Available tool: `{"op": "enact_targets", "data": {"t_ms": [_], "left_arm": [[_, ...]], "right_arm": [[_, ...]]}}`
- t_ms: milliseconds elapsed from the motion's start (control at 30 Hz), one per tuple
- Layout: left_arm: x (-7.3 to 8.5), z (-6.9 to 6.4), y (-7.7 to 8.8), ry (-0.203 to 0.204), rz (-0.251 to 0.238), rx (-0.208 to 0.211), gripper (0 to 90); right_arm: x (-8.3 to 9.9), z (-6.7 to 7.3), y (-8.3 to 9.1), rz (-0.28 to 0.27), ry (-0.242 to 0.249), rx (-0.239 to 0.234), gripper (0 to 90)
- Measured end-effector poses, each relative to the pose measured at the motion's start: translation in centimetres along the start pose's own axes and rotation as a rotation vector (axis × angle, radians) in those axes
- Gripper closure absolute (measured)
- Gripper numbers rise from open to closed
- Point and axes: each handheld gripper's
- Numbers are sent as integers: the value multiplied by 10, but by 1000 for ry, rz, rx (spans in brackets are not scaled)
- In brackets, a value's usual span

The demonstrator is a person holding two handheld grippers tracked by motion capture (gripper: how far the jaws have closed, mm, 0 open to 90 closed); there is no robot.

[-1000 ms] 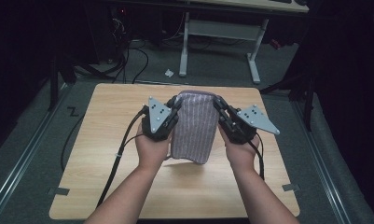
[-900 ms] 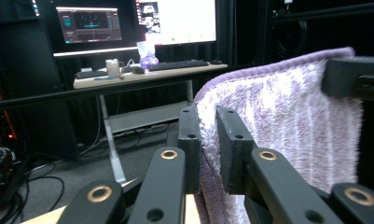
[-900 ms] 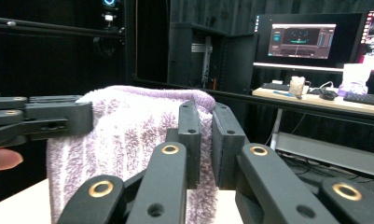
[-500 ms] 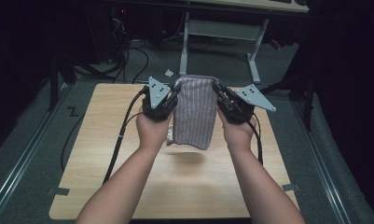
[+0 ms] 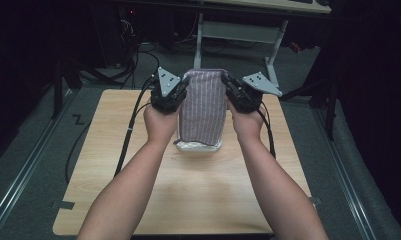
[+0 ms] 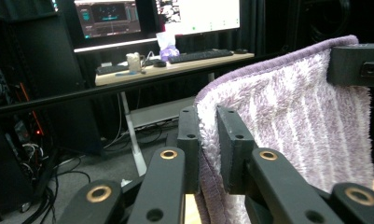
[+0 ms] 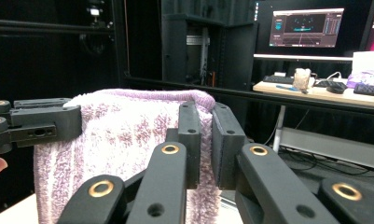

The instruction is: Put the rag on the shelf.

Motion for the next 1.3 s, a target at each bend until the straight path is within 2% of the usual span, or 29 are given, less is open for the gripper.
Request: {"op": "enact_targets", "data": {"t_ms": [300,433,700,800,900,967,1033,1100,1200,1300], "left_arm": [[2,11,-18,-14,42,-22,801],[7,15,-30,19,82,-19,797],[24,19,-49,53,166,-33,780],[30,20,-53,74,206,-30,775],[34,20,-55,84,222,-30,772],[36,21,-55,99,227,-26,749],[39,23,-56,125,247,-12,675],[40,25,-56,149,263,-7,608],[40,27,-53,167,250,-1,568],[40,26,-50,168,238,2,542]], "right_arm": [[6,-7,-25,54,39,6,840],[12,-13,-36,66,5,16,838],[26,-18,-50,144,60,31,830],[30,-20,-53,165,69,31,815],[34,-21,-55,182,76,31,801],[36,-21,-58,199,79,31,765],[39,-23,-61,242,49,23,632],[42,-26,-63,275,27,32,564],[43,-29,-63,297,-11,34,531],[41,-28,-59,285,2,33,528]]}}
Point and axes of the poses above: each handheld gripper's, and its own axes: y roughly backward along the jaws, x roughly out of its underside, z roughly to its left, and after that the axes turned 9 degrees about -z, right-handed
